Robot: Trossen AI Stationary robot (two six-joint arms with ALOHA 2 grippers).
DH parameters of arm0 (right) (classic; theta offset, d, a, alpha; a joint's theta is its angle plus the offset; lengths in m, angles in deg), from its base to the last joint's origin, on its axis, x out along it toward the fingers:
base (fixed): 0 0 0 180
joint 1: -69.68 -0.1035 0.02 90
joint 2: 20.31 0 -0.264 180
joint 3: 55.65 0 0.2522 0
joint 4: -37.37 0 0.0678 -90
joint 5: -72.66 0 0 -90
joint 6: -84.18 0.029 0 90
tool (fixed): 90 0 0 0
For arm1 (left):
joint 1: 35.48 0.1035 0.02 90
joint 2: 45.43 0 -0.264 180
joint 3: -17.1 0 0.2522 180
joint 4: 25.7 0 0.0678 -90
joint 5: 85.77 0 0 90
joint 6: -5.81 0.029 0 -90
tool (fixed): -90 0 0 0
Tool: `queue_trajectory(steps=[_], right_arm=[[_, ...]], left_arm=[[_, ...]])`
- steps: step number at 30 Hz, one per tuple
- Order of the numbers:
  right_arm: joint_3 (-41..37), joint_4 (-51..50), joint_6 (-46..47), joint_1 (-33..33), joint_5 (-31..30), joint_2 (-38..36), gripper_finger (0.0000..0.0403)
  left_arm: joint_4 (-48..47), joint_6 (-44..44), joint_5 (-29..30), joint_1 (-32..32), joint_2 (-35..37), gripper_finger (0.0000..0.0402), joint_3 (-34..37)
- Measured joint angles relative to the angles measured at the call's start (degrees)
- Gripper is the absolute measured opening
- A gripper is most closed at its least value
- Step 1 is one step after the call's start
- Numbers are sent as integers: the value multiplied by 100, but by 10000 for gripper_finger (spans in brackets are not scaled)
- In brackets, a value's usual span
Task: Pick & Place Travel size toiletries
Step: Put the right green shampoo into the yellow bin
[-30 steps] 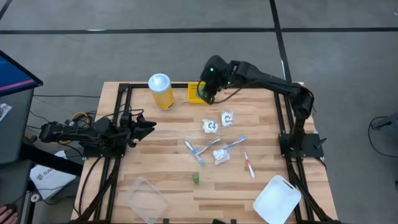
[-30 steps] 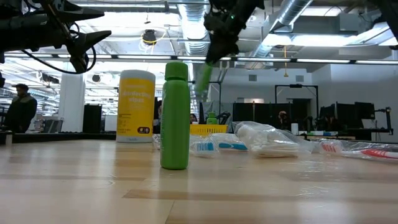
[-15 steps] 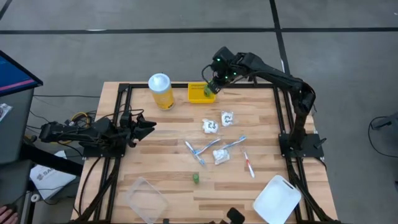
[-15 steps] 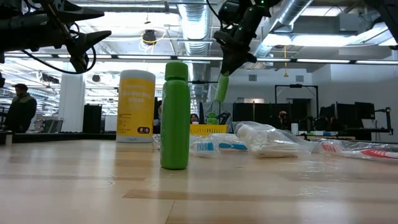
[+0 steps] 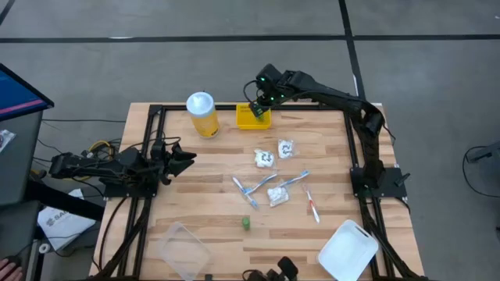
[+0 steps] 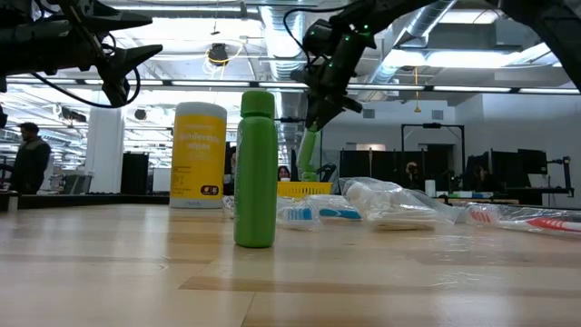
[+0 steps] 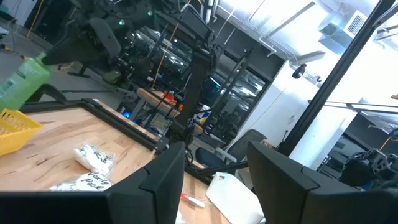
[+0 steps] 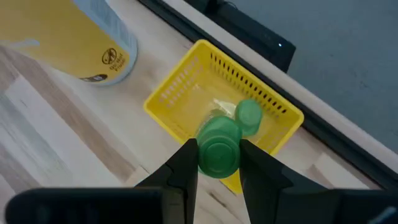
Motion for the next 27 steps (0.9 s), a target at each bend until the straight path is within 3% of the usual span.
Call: queue_trajectory(steps=[5, 11, 14, 21, 27], right_arm=[[-1, 218, -161, -92, 21, 4, 86], [-4, 987, -1383, -265, -3, 109, 86], [20, 1241, -1493, -282, 3, 207, 86], [166, 781, -1930, -148, -14, 632, 86], [736, 528, -2250, -210, 6, 1253, 86]], left_arm=[[3, -1, -2, 1, 0, 172, -1], [7, -2, -2, 0, 0, 172, 0], [11, 0, -2, 0, 0, 172, 0], [40, -2, -1, 0, 0, 172, 0], [57, -2, -35, 0, -35, 172, 0]])
